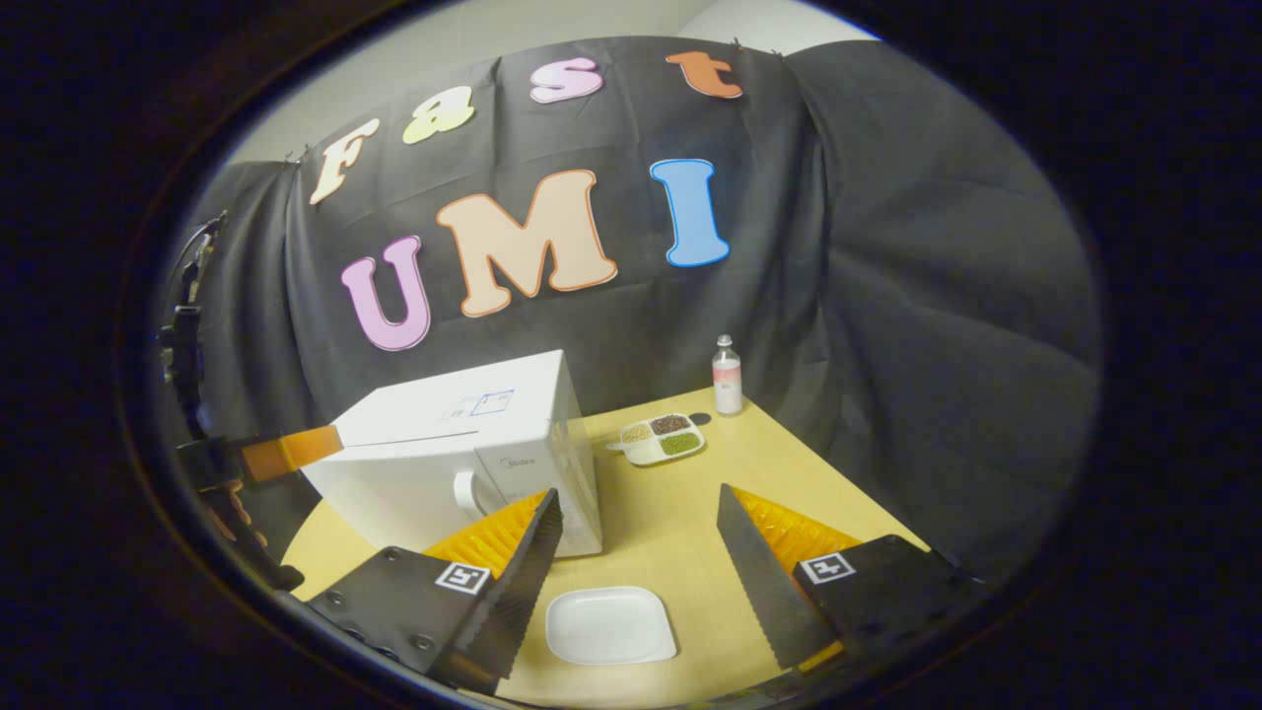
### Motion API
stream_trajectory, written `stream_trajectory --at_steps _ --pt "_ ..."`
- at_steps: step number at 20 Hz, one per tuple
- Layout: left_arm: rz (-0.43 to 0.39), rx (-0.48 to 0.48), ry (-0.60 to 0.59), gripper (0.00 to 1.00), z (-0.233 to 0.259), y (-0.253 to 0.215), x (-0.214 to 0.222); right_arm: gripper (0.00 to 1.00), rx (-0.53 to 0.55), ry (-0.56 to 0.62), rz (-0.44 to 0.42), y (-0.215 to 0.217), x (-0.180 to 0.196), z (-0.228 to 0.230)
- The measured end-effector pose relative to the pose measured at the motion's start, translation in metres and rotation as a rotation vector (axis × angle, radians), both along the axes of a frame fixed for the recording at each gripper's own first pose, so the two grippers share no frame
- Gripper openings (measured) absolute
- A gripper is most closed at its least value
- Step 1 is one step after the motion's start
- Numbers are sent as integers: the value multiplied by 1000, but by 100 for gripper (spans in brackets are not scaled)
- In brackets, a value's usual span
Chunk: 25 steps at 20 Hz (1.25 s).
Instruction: Open the microwave oven with the left hand, put the food in, and close the microwave oven.
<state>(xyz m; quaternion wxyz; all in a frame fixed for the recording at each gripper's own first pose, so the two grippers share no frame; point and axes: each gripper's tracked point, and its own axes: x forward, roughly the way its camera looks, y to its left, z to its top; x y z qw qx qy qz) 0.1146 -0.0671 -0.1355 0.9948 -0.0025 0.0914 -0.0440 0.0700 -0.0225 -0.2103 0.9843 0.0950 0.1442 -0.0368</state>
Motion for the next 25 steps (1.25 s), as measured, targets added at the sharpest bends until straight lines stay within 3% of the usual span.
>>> stream_trajectory --at_steps 1,2,3,5,15,16,17,25 --pt "20 -5 20 76 -6 3 -7 97 -1 -4 5 1 -1 1" --pt "24 -22 39 89 -10 3 -10 97 -4 -12 13 4 -1 3" --pt "40 -32 50 99 -13 4 -16 87 -7 -21 20 6 -1 6" --pt "60 -41 55 97 -13 7 -28 92 -20 -42 42 12 -3 13" --pt "112 -31 80 97 -24 24 -63 92 -65 -62 133 29 -19 22" --pt "112 -32 85 97 -26 22 -66 100 -62 -59 136 28 -21 21" --pt "107 -36 88 97 -28 19 -68 92 -60 -59 135 26 -24 20" --pt "74 -10 134 97 -46 -9 -79 92 -57 -43 160 18 -39 14"
